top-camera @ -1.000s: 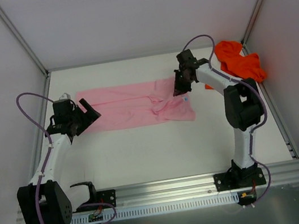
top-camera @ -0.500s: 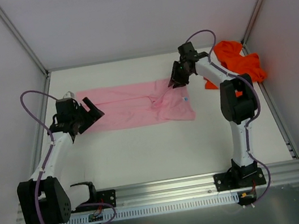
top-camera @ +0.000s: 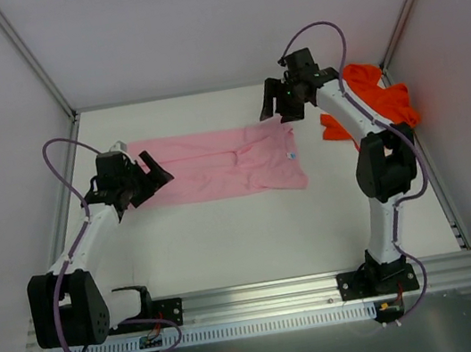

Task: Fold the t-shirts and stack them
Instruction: Fold the other side of the tshirt into a rectangle

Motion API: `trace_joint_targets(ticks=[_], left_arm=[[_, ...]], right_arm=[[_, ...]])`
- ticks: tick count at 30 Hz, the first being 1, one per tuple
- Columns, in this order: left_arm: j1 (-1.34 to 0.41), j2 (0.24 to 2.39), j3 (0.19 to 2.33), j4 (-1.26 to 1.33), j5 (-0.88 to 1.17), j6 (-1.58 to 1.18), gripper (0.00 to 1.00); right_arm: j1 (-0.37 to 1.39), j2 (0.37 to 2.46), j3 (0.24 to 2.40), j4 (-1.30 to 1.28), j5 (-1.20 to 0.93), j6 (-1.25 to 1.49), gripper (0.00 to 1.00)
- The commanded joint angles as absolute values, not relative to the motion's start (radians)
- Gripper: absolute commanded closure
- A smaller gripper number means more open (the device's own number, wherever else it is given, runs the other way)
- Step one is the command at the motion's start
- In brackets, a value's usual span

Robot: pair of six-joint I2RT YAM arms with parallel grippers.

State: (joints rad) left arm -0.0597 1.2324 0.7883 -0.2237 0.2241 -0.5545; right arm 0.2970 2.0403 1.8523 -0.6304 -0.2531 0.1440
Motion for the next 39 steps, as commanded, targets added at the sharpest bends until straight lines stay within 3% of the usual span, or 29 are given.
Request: trace_joint_targets(ticks=[1,3,6,7,10,24,39], left_arm=[[-0.069,1.239,0.825,-0.199,0.238,-0.572,0.18],[-0.069,1.244,0.844,-0.228,0.212,-0.568,0.18],[-0.069,1.253,0.867,-0.255,0.198,-0.56,0.18],[-0.069,1.253,0.87,-0.256,0.192,-0.56,0.18],[-0.071,1.259,0.888,-0.271,0.17,-0.555,0.18],[-0.069,1.273,0.945,-0.351,0.094,-0.506,0.15],[-0.068,1.344,1.092,-0.414,0.057,-0.408,0.1]], right_arm=[[0.319,1.899,1.786,-0.652,-0.282,0.051,0.29],[0.35,1.846,1.679,-0.637,-0.252,0.034,0.36],[0.38,1.81,1.55,-0.586,-0.259,0.051,0.6],[0.388,1.813,1.533,-0.58,-0.258,0.064,0.82],[0.426,1.851,1.523,-0.581,-0.244,0.095,0.99],[0.46,2.124,1.742,-0.534,-0.239,0.175,0.94],[0.457,2.301,1.98,-0.534,-0.21,0.169,0.78]])
